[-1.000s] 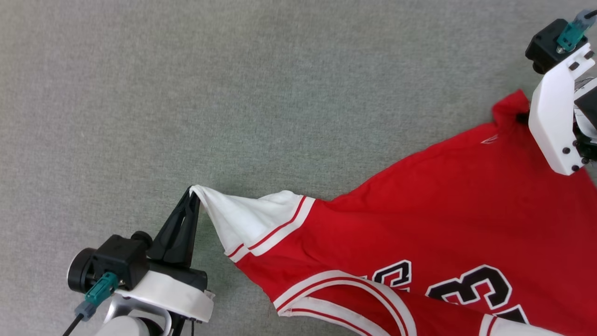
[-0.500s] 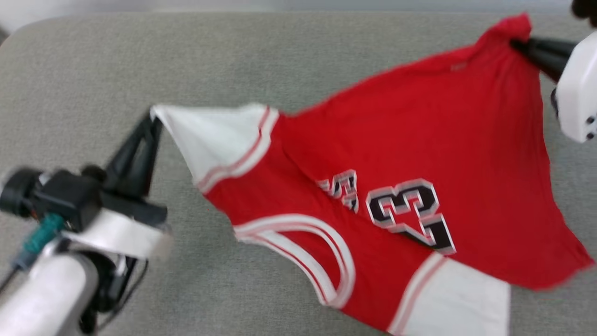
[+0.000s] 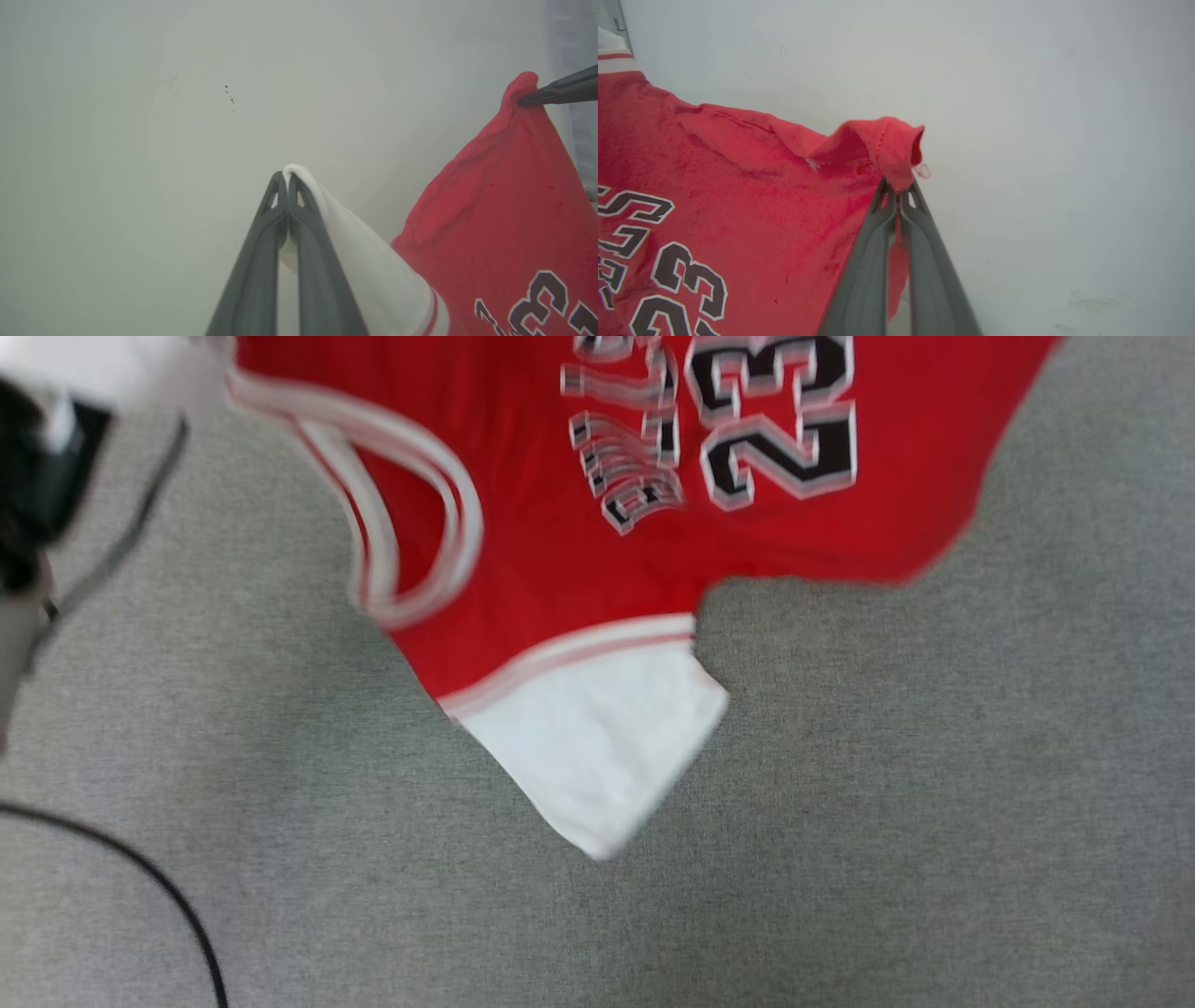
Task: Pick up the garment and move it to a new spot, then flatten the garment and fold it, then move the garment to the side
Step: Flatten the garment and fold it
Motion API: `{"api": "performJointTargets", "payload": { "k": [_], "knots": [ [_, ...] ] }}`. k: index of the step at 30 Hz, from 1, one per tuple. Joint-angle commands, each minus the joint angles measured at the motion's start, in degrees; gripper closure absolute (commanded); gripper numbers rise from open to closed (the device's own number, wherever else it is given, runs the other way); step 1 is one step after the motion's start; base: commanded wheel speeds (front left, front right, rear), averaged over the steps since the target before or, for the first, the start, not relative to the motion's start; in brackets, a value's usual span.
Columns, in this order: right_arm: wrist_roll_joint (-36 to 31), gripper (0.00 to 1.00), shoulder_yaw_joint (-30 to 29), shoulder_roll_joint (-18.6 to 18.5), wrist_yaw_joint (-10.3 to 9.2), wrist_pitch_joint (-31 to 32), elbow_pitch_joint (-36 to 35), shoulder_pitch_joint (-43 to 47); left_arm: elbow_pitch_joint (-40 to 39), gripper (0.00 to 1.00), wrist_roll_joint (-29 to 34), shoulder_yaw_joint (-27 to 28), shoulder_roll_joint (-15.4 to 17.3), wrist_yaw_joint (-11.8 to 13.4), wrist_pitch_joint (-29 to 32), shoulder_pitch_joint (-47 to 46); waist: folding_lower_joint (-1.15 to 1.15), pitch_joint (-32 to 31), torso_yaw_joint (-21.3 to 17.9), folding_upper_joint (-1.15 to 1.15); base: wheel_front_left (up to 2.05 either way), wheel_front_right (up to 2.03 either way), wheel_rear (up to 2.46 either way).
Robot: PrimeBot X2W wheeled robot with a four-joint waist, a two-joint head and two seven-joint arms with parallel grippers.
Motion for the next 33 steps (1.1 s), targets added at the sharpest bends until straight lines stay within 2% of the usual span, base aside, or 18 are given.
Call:
{"api": "performJointTargets", "payload": {
  "k": [1, 10, 20, 25, 33],
  "knots": [
    [-1.75, 1.0, -0.83, 1.41, -0.03, -0.55, 1.53, -2.69, 2.1, 1.0, 0.11, -0.14, -1.04, -1.0, 0.6, -4.18, 0.0, 2.1, -0.43, 0.0, 0.0, 0.0, 0.0],
    [-9.73, 1.0, -5.6, 7.63, -0.04, -3.13, 13.06, -17.17, 18.2, 1.0, 2.63, -2.95, -5.84, -5.52, -0.86, -28.35, 0.0, 7.22, -0.35, 0.0, 0.0, 0.0, 0.0],
    [-14.16, 1.0, -6.23, 11.89, -0.04, -5.3, 24.54, -31.37, 33.42, 1.0, 2.7, -6.14, -9.1, -6.68, -5.95, -49.19, 0.0, 11.45, -0.2, 0.0, 0.0, 0.0, 0.0],
    [-14.22, 1.0, -4.77, 13.58, -0.03, -6.5, 28.62, -33.93, 38.97, 1.0, 0.51, -9.41, -9.54, -6.66, -8.7, -53.0, 0.0, 12.79, 0.1, 0.0, 0.0, 0.0, 0.0],
    [-10.97, 1.0, 0.37, 15.08, -0.03, -8.92, 31.89, -28.45, 43.65, 1.0, -4.61, -17.63, -8.29, -6.71, -11.17, -48.29, 0.0, 13.18, 0.0, 0.0, 0.0, 0.0, 0.0]
  ]
}}
